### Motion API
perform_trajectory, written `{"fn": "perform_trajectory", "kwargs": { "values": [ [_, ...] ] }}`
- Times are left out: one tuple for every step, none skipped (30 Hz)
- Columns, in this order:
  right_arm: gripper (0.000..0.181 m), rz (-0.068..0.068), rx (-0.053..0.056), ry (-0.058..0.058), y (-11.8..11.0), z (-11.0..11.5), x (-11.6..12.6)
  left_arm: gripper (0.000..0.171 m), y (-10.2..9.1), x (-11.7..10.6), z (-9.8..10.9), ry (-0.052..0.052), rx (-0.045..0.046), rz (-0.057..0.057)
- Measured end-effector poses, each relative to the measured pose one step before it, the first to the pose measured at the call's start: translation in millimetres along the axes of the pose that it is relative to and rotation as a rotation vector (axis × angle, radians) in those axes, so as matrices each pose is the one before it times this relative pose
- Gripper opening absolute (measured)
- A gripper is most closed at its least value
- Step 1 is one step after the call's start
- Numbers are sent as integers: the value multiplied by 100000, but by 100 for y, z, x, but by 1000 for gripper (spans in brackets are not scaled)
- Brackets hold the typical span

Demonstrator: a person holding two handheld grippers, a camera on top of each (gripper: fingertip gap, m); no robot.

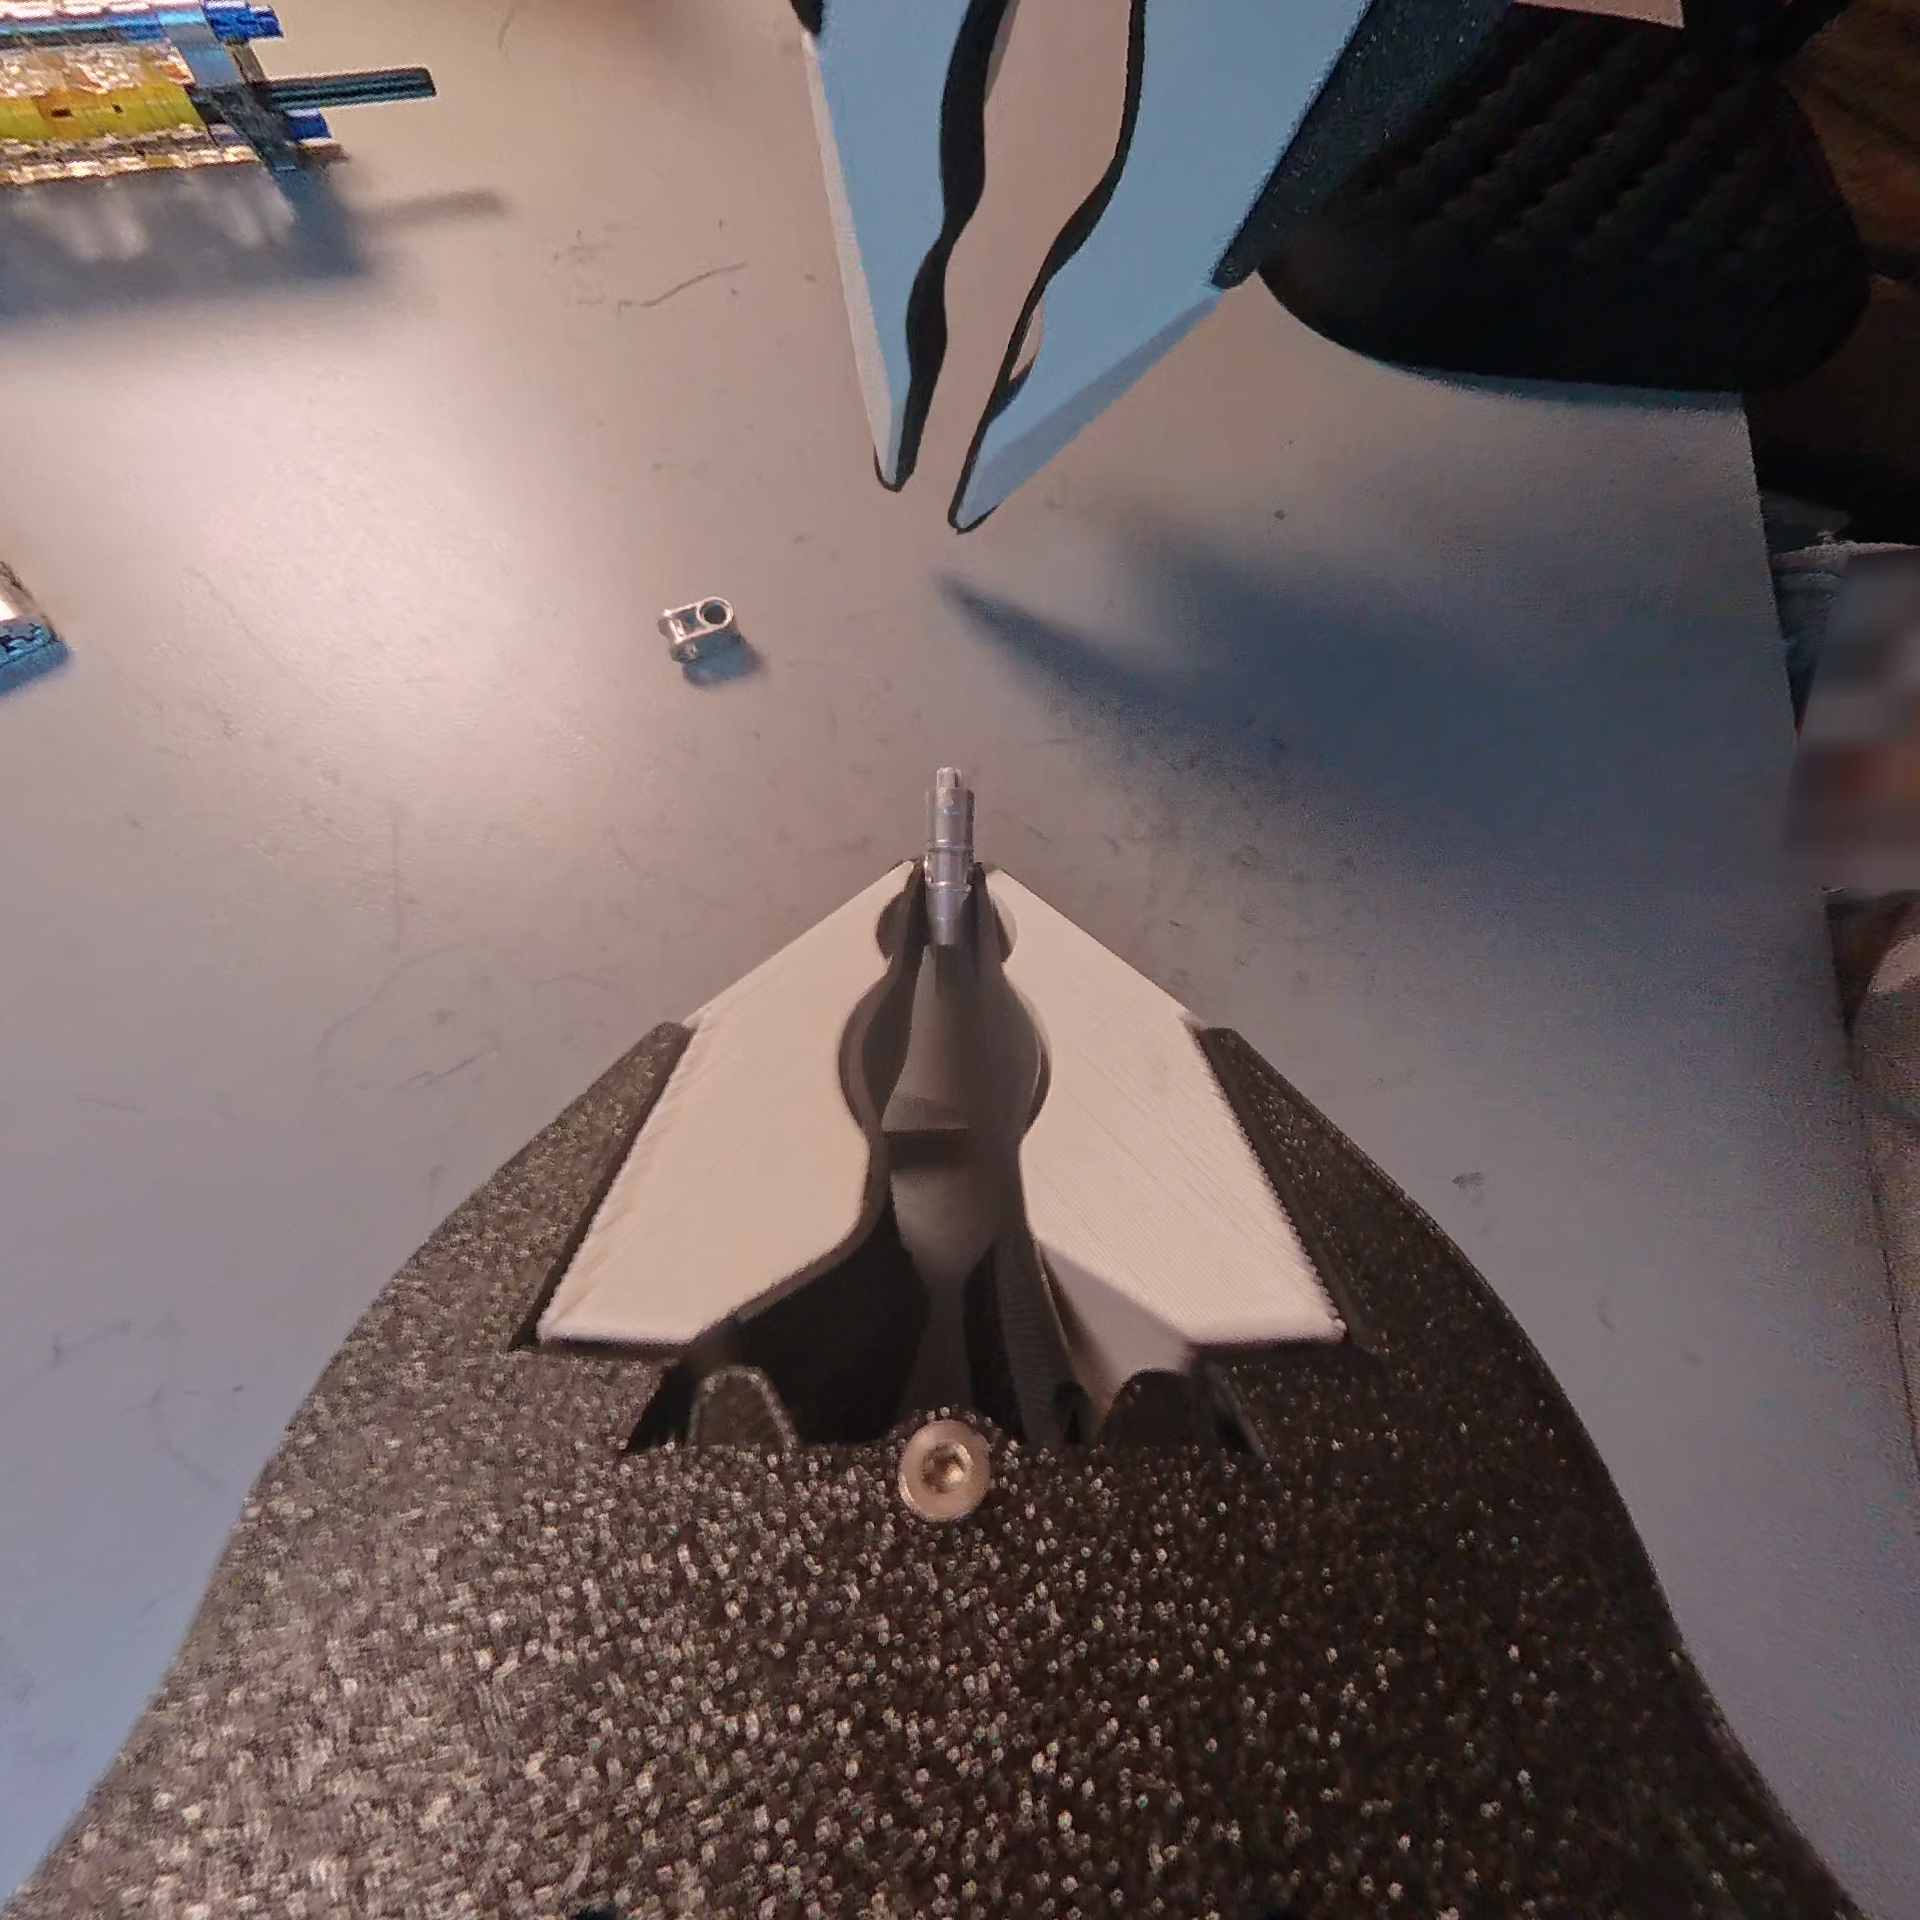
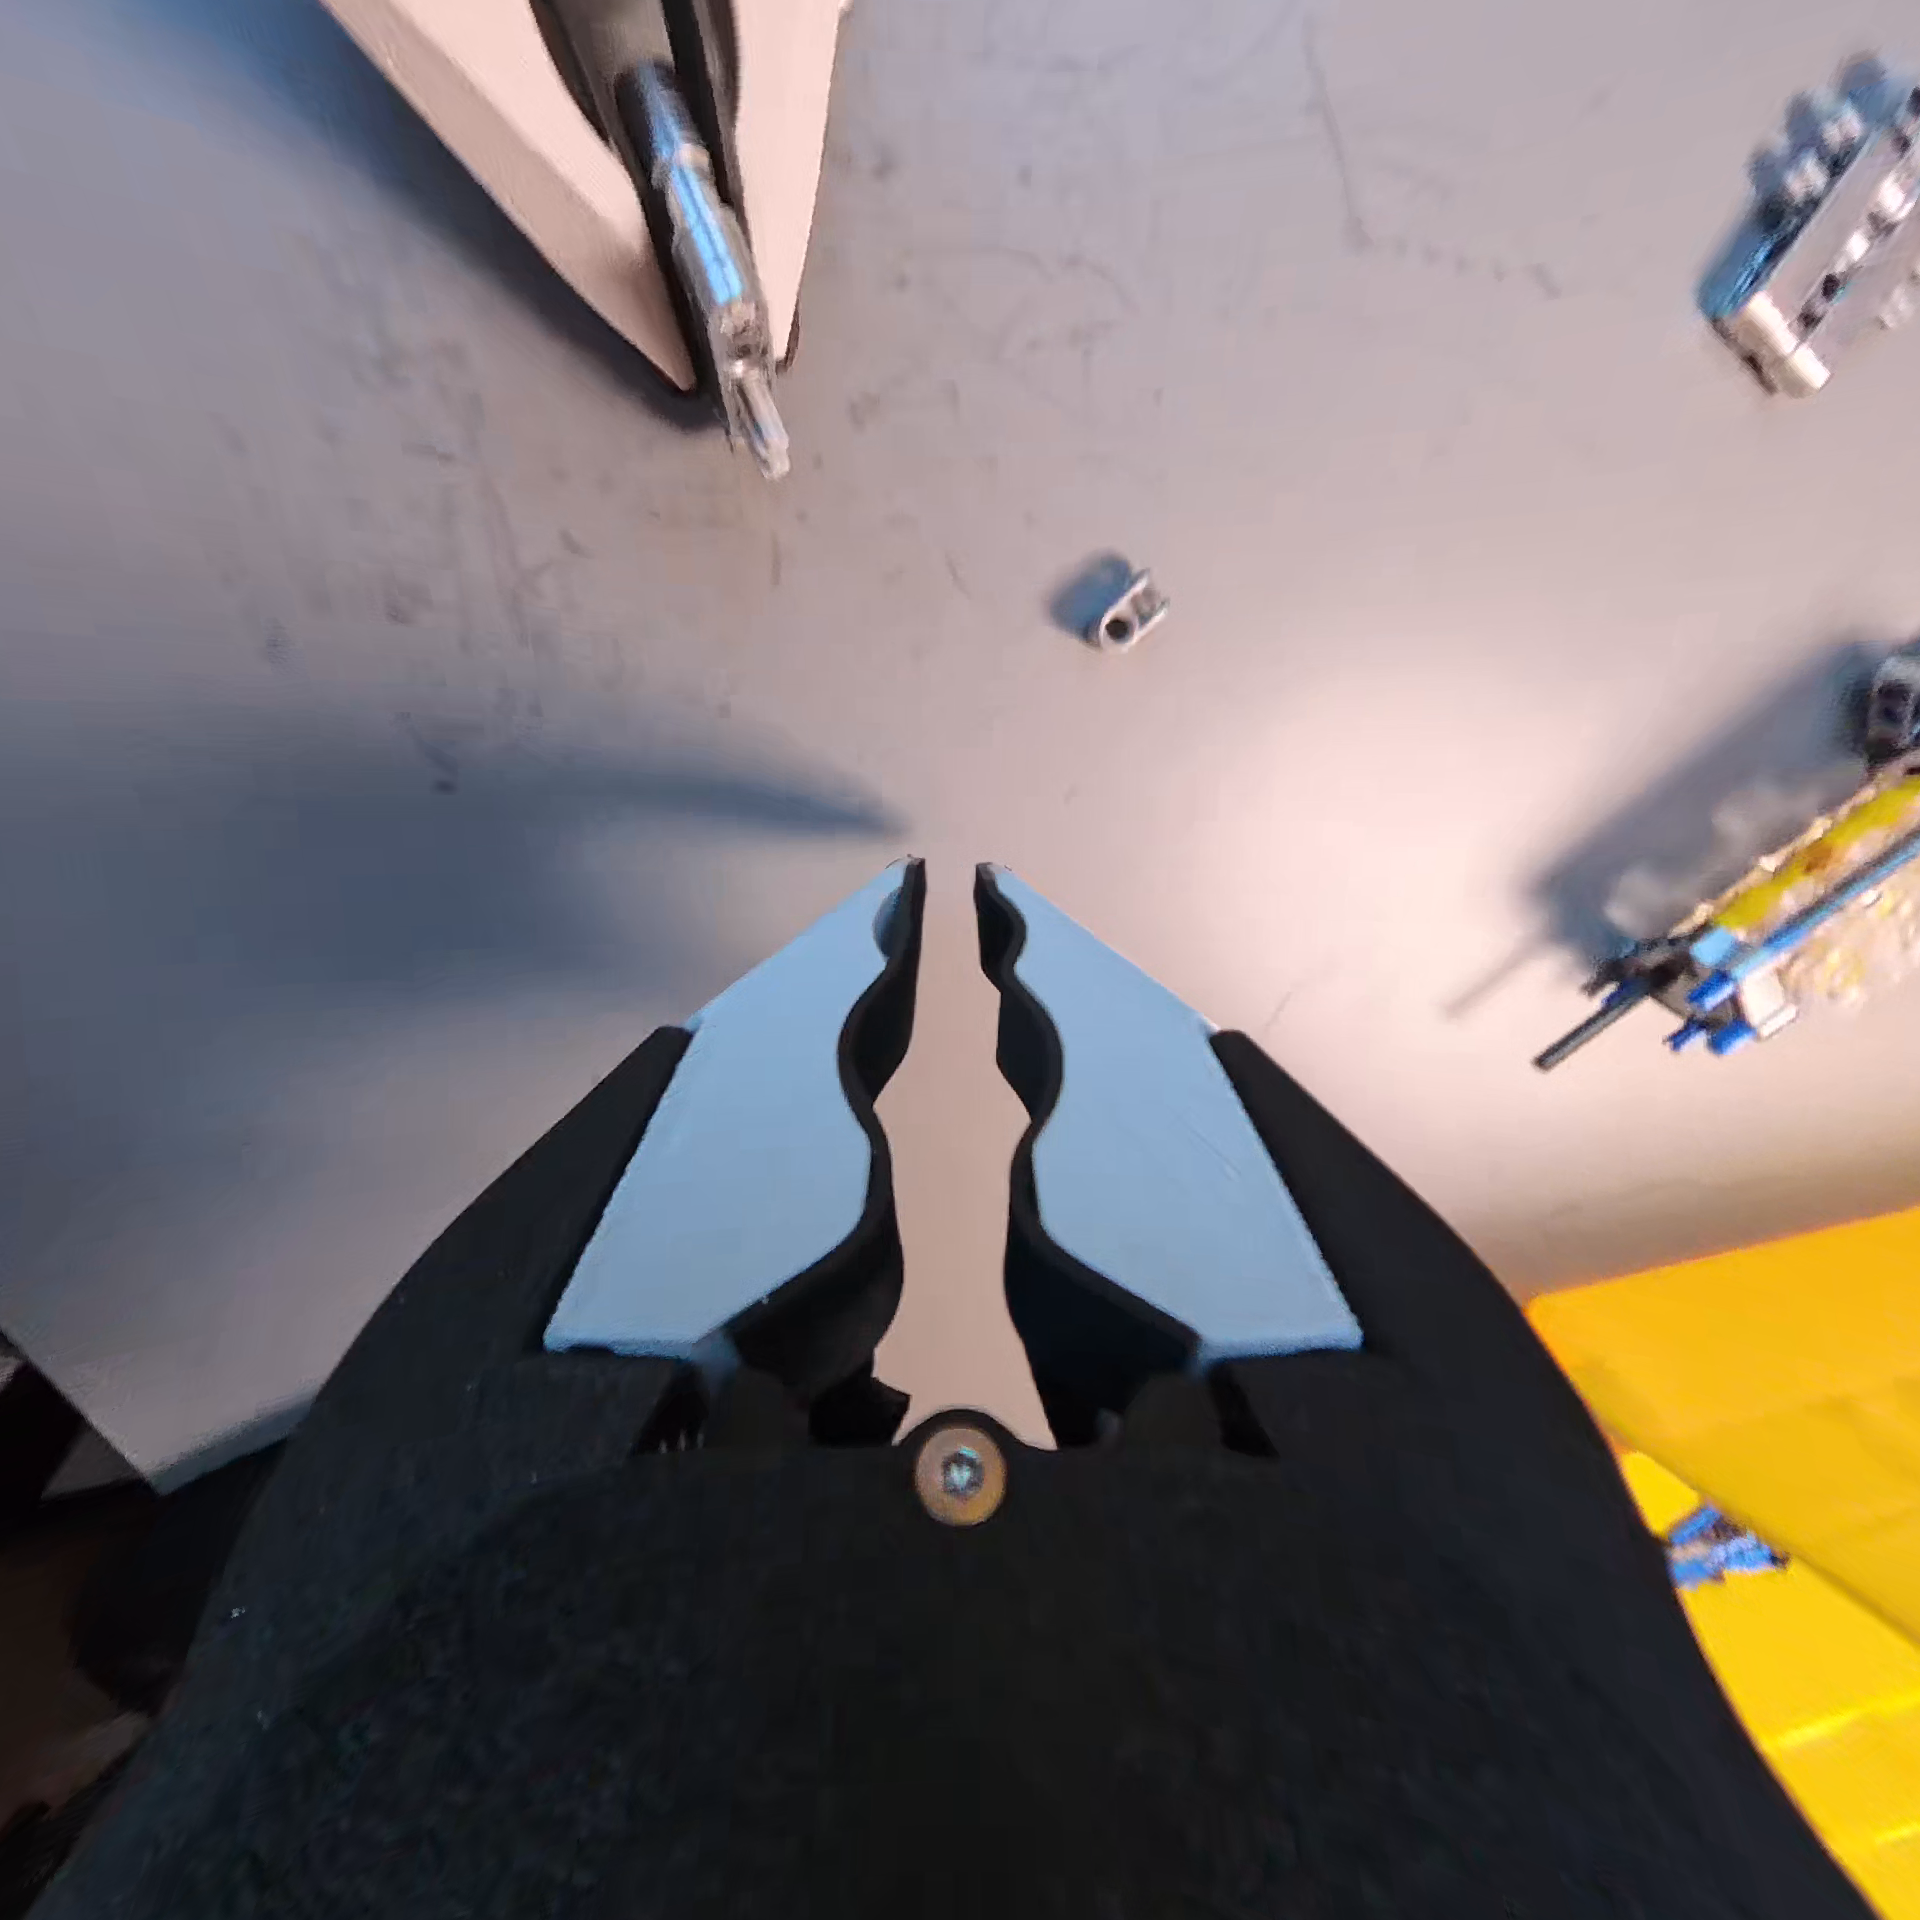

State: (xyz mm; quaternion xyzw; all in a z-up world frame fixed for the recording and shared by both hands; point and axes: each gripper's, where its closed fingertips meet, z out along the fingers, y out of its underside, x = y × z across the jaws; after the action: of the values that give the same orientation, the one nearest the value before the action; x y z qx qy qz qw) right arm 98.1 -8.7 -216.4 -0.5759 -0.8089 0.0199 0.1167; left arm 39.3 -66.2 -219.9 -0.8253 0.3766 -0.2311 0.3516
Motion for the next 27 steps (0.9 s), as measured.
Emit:
{"fn": "perform_trajectory", "kwargs": {
  "values": [
    [11, 522, 3829, -1335, -590, 127, 171, 6, 96, -177, -137, -811, -199, -24],
    [15, 986, 5826, -527, -699, 129, 314, 6, 102, -215, -146, -1030, -334, 167],
    [16, 1591, 6909, 612, -710, 155, 530, 6, 80, -204, -124, -848, -305, 113],
    [16, 1708, 7599, 970, -634, 167, 608, 6, 44, -134, -82, -398, -125, -54],
    [16, 3057, 5539, 48, -254, 216, 467, 6, 6, -59, -37, 60, 35, -181],
    [15, 4435, 3595, -111, 27, 242, 393, 6, 11, -15, 7, 235, 23, -149],
    [14, 5189, 2546, -1446, 42, 218, 104, 6, -5, 25, 29, 205, 77, -1],
    [12, 5083, 3013, -1474, -197, 131, -81, 6, 1, 39, 12, 210, 44, 43],
    [10, 4004, 2843, -398, -306, 66, -75, 6, -3, 31, 12, 84, -42, 104],
    [6, 2966, 1916, 1802, -266, 34, 225, 6, 0, 6, -4, -19, -86, 179],
    [4, 2005, 1432, 2618, -232, 47, 409, 6, 11, 9, 0, -7, -114, 153],
    [4, 1912, 889, 1208, -176, 80, 248, 6, 12, 6, -4, 2, -85, 118],
    [4, 2099, 150, 311, -84, 138, 147, 6, 1, -2, 0, 5, -4, 39],
    [4, 1214, 63, 119, -60, 170, 50, 6, -5, 3, -1, 24, 73, -83],
    [4, 209, -236, 721, -10, 205, 44, 6, 9, 1, -2, 40, 55, -128],
    [4, -865, -783, 863, 76, 207, -23, 6, 13, 1, -16, 9, 8, -70],
    [5, -1322, -830, 138, 72, 206, -174, 6, 9, -10, -12, -3, 6, -35],
    [6, -861, -566, -278, 46, 164, -223, 6, -2, -4, -1, 38, 16, -61],
    [7, -411, 74, 436, -82, 76, -91, 6, 2, 5, -1, 30, -16, -8],
    [7, -1360, -410, 952, -29, 22, -31, 6, -1, 2, 4, -5, -27, 50],
    [8, -2033, -496, 1214, -28, 23, -27, 6, 7, 4, -5, -4, -17, 47],
    [8, -2084, -739, 1290, 26, 40, -45, 6, -1, 7, 4, 24, -29, 38],
    [8, -2643, -1459, 901, 178, 106, -120, 6, 1, 11, 3, 61, -42, 58],
    [8, -2573, -1232, 1209, 167, 117, -87, 6, 4, 12, 0, 20, -28, 65],
    [8, -1958, -422, 1166, 74, 66, -54, 6, -3, 2, 6, -2, -11, 51],
    [8, -1151, 320, 419, -36, -28, -91, 6, 6, 7, -5, 8, -9, 28],
    [9, -545, 452, -577, -69, -108, -150, 6, 1, -3, -5, 24, 24, -4]
  ]
}}
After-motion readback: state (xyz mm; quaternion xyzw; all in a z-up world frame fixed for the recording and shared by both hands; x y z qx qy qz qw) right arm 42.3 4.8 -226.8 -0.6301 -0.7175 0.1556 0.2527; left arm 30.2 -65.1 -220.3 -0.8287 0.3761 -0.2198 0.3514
